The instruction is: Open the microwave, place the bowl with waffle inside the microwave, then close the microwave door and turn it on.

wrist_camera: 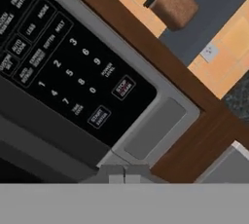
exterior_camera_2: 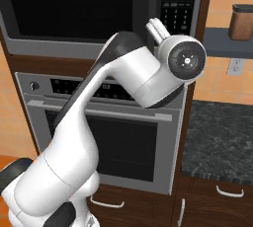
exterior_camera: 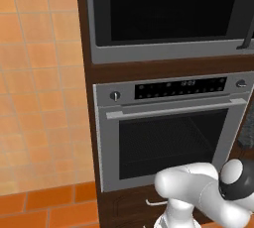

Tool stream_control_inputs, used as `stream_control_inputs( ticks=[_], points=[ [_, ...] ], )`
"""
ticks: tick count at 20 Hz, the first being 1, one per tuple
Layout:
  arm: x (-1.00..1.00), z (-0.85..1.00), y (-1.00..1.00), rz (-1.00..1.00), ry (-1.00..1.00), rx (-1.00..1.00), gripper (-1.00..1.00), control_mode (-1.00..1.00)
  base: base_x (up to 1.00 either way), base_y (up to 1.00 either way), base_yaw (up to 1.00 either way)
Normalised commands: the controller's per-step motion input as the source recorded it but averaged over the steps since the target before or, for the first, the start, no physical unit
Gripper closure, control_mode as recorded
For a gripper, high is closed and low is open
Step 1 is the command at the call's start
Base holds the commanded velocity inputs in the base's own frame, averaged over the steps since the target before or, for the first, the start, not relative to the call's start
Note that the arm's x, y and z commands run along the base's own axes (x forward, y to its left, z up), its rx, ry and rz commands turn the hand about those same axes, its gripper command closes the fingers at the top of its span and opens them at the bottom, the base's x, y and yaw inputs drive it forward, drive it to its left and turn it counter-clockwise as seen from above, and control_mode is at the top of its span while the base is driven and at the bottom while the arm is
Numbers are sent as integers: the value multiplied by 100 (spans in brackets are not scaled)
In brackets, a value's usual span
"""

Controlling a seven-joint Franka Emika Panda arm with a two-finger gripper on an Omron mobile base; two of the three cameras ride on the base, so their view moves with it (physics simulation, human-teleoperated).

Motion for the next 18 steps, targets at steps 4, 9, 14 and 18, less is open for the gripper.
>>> stream_control_inputs(
  ticks=[4,9,14,18],
  points=[
    [37,0,1,0,-14,14,100,-100,0,0,0],
    [59,0,11,0,-4,14,100,-100,0,0,0],
    [52,0,2,0,-2,14,100,-100,0,0,0],
    [60,0,0,0,-2,16,100,-100,0,0,0]
  ],
)
